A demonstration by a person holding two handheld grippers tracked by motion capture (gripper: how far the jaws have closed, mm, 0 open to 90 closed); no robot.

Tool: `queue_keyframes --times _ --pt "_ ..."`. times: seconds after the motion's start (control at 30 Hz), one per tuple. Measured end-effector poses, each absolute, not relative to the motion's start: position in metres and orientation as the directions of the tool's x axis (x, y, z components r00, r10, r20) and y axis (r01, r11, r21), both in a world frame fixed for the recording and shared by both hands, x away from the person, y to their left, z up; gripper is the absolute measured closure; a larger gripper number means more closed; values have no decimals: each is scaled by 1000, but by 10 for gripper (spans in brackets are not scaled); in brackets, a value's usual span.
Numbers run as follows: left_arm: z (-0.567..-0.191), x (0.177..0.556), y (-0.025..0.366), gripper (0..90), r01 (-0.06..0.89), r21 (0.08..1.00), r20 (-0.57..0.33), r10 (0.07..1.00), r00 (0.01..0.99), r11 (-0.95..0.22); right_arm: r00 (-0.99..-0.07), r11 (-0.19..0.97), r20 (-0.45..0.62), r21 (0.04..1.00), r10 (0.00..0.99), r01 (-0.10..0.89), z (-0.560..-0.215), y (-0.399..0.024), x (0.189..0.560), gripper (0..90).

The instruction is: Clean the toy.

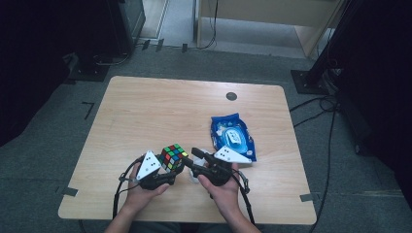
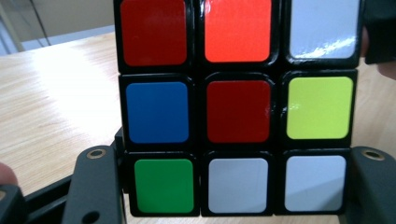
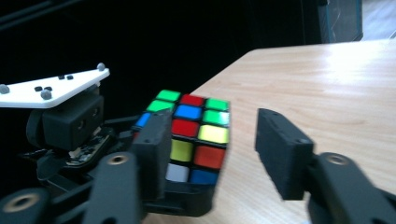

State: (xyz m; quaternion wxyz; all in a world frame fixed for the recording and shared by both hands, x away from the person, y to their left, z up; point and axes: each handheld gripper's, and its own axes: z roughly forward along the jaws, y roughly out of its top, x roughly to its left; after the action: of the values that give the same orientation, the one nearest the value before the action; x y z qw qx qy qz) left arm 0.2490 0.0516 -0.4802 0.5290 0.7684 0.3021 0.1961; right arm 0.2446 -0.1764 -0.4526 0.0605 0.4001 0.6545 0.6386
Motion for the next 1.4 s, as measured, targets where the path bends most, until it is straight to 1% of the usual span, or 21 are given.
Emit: queue_keyframes --times 0.1,0.17,0.27,0.33,0.5,0.6,0.8,0.97,1.03,1.2,1.3,1.4 --pt "-481 249 49 342 263 933 -20 694 720 -246 -659 -154 463 868 592 472 -453 -172 243 363" --pt "-481 248 48 342 258 934 -6 710 704 -248 -647 -163 483 856 590 490 -454 -171 245 331" --pt "-482 248 47 342 264 935 -8 729 684 -237 -633 -175 518 834 575 524 -457 -170 246 316" --pt "-482 248 46 342 267 936 -14 729 684 -232 -634 -172 521 832 572 528 -458 -169 247 306" --pt "-482 243 37 342 244 936 10 713 702 -253 -631 -156 522 826 574 542 -461 -162 247 309" --pt "-481 241 34 342 229 938 22 704 710 -261 -621 -157 541 811 567 563 -464 -161 248 328" --pt "-482 240 33 341 221 941 23 699 715 -257 -615 -152 539 810 575 567 -463 -162 246 340" --pt "-484 242 33 325 236 936 5 678 735 -262 -615 -126 522 813 590 569 -462 -163 246 345" --pt "-484 243 34 311 241 934 -9 659 752 -263 -615 -126 524 812 589 570 -462 -166 248 346" --pt "-484 243 41 266 221 932 13 635 772 -288 -604 -149 519 819 605 555 -454 -181 255 346" --pt "-483 246 49 267 204 933 36 642 766 -296 -603 -146 503 828 619 541 -446 -192 258 346" --pt "-482 248 56 275 192 929 67 657 751 -315 -601 -147 515 820 611 553 -443 -199 260 345"
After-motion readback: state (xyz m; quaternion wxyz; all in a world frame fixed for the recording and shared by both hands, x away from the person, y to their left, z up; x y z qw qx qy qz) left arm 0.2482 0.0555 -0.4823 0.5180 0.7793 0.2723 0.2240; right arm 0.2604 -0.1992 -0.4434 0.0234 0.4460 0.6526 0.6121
